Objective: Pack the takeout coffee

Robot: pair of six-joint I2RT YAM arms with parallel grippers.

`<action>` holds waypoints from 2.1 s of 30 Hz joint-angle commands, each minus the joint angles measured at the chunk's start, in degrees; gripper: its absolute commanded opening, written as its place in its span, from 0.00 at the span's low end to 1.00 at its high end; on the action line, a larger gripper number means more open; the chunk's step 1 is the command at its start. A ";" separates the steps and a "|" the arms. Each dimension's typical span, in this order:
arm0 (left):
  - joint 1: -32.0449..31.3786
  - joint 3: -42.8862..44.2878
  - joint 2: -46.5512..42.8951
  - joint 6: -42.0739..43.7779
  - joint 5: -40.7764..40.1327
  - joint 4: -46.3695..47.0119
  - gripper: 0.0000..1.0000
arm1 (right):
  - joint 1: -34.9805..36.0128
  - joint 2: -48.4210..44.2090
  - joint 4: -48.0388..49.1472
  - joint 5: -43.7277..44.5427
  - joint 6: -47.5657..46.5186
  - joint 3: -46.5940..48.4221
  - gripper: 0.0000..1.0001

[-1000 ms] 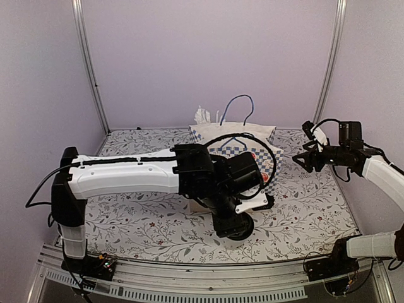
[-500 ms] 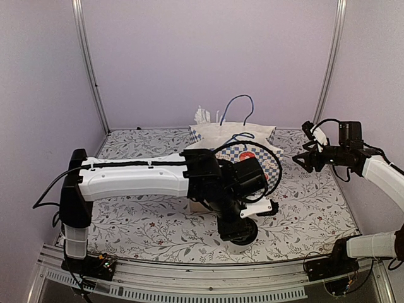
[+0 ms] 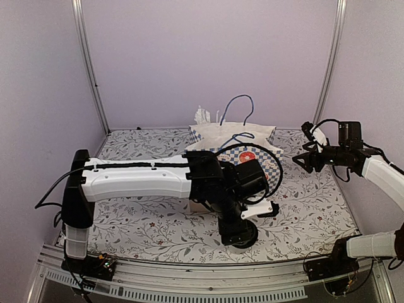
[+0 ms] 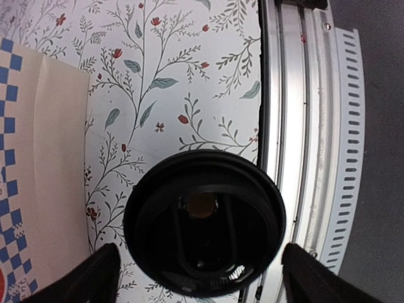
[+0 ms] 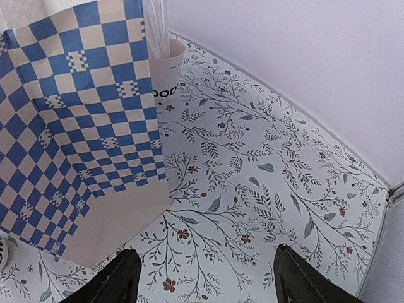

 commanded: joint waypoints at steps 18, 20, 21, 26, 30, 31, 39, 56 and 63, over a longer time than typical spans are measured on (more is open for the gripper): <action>1.68 -8.01 -25.71 1.62 5.95 9.91 1.00 | 1.73 -4.91 -17.35 -4.97 -8.79 11.46 0.67; 4.28 -12.30 -31.66 0.22 7.52 14.35 1.00 | 3.47 -5.79 -23.30 -5.48 -10.46 15.81 0.65; 6.46 -15.09 -34.97 -0.54 8.14 17.00 1.00 | 4.60 -6.14 -25.66 -4.75 -11.26 17.95 0.64; 20.24 -30.28 -49.37 -4.94 6.01 33.82 1.00 | 6.43 -9.27 -34.80 -11.57 -13.40 26.58 0.64; 35.46 -34.12 -49.18 -15.05 -11.36 36.77 1.00 | 13.54 -7.39 -39.08 -14.82 -13.68 29.88 0.63; 39.06 -32.75 -46.92 -17.75 -15.81 34.30 0.99 | 16.63 -6.15 -40.29 -12.96 -14.13 30.69 0.64; 49.62 -52.42 -46.48 -18.49 -14.03 49.06 0.93 | 37.47 9.87 -48.33 -4.00 -15.95 35.47 0.73; 56.04 -51.92 -44.60 -17.56 -14.68 46.65 0.94 | 57.56 20.60 -44.14 12.93 -11.56 27.98 0.97; 57.24 -52.03 -44.78 -18.07 -13.23 46.95 0.94 | 61.13 22.59 -43.55 19.69 -10.67 26.89 0.98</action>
